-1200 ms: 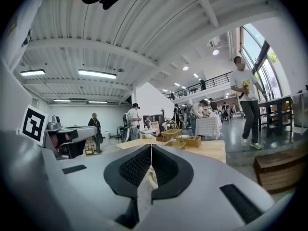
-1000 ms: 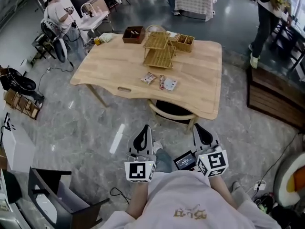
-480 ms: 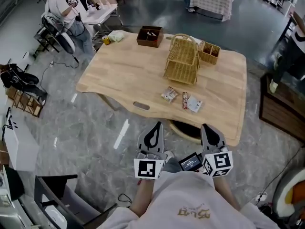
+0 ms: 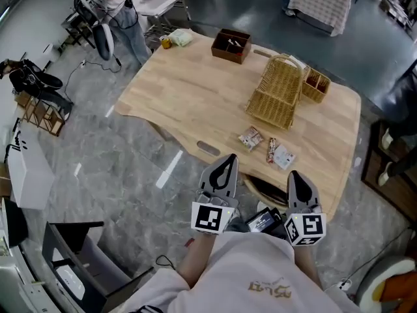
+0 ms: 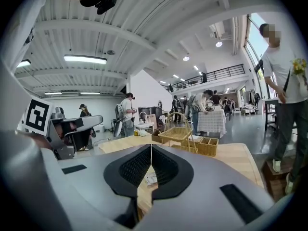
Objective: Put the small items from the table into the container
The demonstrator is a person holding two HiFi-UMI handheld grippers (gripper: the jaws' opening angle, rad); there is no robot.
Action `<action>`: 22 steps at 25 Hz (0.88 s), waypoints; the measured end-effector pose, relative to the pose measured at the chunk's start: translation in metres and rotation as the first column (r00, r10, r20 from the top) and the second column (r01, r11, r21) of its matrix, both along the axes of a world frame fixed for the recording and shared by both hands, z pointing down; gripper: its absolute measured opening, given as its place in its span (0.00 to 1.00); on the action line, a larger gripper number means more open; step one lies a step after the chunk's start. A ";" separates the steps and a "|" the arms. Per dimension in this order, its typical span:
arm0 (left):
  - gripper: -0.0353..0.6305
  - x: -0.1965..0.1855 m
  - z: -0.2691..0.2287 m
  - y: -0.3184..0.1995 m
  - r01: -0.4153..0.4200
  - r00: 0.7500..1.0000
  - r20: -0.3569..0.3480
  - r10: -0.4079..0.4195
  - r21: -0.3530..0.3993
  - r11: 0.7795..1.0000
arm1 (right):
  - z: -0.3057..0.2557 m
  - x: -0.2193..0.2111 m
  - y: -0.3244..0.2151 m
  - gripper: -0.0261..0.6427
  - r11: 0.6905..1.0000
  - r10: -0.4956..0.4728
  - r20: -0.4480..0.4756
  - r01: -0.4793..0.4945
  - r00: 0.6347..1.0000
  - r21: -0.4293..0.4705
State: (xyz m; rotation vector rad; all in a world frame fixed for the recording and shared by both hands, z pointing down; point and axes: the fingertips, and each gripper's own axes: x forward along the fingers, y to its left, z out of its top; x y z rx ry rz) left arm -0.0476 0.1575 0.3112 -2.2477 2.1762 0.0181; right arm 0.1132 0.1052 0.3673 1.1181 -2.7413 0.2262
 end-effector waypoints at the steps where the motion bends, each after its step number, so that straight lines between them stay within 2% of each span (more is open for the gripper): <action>1: 0.04 -0.002 0.000 -0.006 0.004 1.000 -0.006 -0.004 0.001 1.000 | 0.000 -0.001 -0.007 0.07 1.000 -0.005 -0.002 0.005 1.000 -0.009; 3: 0.04 -0.011 0.000 -0.018 0.026 0.999 -0.027 -0.025 0.029 0.999 | 0.003 -0.002 -0.019 0.07 0.999 -0.012 -0.006 0.012 1.000 -0.030; 5: 0.04 -0.025 -0.004 -0.027 0.067 0.998 -0.016 -0.066 0.088 0.994 | 0.005 -0.006 -0.030 0.07 0.999 -0.032 -0.013 0.031 0.999 -0.037; 7: 0.04 -0.033 -0.007 -0.033 0.094 0.996 0.001 -0.095 0.101 0.990 | 0.007 -0.012 -0.039 0.07 0.998 -0.057 -0.023 0.057 0.998 -0.031; 12: 0.04 -0.050 0.011 -0.051 0.129 0.991 0.021 -0.131 0.058 0.990 | 0.016 -0.025 -0.062 0.07 0.995 -0.092 -0.030 0.091 0.995 -0.049; 15: 0.04 -0.050 0.030 -0.066 0.121 0.992 0.032 -0.122 0.011 0.993 | 0.024 -0.031 -0.070 0.07 0.989 -0.131 -0.051 0.127 0.990 -0.069; 22: 0.04 -0.036 0.085 -0.091 0.069 0.997 0.051 -0.064 -0.102 0.992 | 0.065 -0.014 -0.091 0.07 0.987 -0.086 -0.101 0.071 0.991 -0.144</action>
